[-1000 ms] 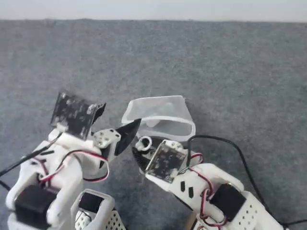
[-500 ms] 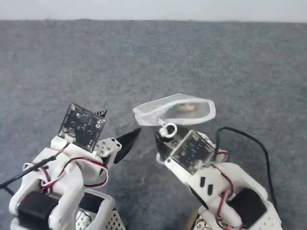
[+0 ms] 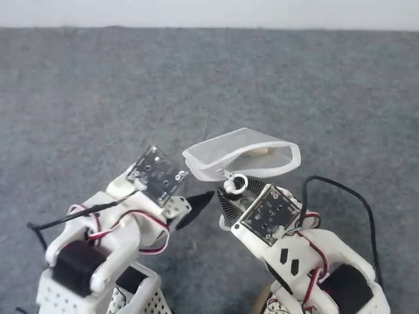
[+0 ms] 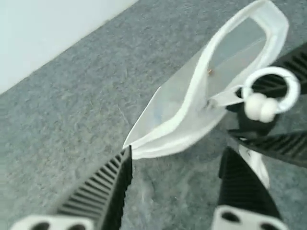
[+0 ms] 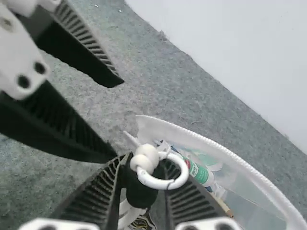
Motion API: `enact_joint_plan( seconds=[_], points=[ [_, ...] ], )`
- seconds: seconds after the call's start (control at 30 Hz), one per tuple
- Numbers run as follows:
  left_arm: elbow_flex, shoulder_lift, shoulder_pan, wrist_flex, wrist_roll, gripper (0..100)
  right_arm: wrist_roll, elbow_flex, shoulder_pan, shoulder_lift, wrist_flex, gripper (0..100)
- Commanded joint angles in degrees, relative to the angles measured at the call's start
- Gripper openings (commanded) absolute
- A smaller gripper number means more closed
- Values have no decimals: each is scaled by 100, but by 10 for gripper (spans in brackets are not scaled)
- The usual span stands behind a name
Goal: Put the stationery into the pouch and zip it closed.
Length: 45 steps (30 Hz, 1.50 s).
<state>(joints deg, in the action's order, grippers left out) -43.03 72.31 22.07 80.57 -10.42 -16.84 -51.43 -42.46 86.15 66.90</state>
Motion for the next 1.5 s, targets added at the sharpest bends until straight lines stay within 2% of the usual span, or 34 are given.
enact_joint_plan(
  seconds=[0.0, 0.2, 0.33, 0.5, 0.6, 0.67, 0.77, 0.93, 1.27, 1.47],
  points=[
    [-189, 62, 211, -527, -70, 227, 53, 422, 48, 145, 48, 6],
    [-690, 62, 712, -1081, -53, 225, 53, 431, -119, 145, 92, 6],
    [-971, 62, 756, -1547, -26, 222, 53, 431, -189, 145, 171, 6],
    [-1209, 70, 782, -2048, -26, 114, 88, 440, -163, 145, 92, 6],
    [-1297, 70, 791, -2277, -26, 51, 132, 413, -4, 154, -295, 6],
    [-1314, 70, 791, -2374, -26, 9, 448, 396, 268, 154, -558, 6],
    [-1367, 70, 791, -2409, 114, 9, 941, 290, 611, 154, -1007, 6],
    [-1376, 70, 756, -2470, 545, 9, 1169, -53, 901, 154, -1807, 6],
    [-1525, 70, 747, -2549, 510, 9, 1556, -571, 1736, 84, -3143, 6],
    [-1525, 70, 738, -2541, 510, 9, 1521, -1073, 1895, 84, -3952, 6]
  ],
)
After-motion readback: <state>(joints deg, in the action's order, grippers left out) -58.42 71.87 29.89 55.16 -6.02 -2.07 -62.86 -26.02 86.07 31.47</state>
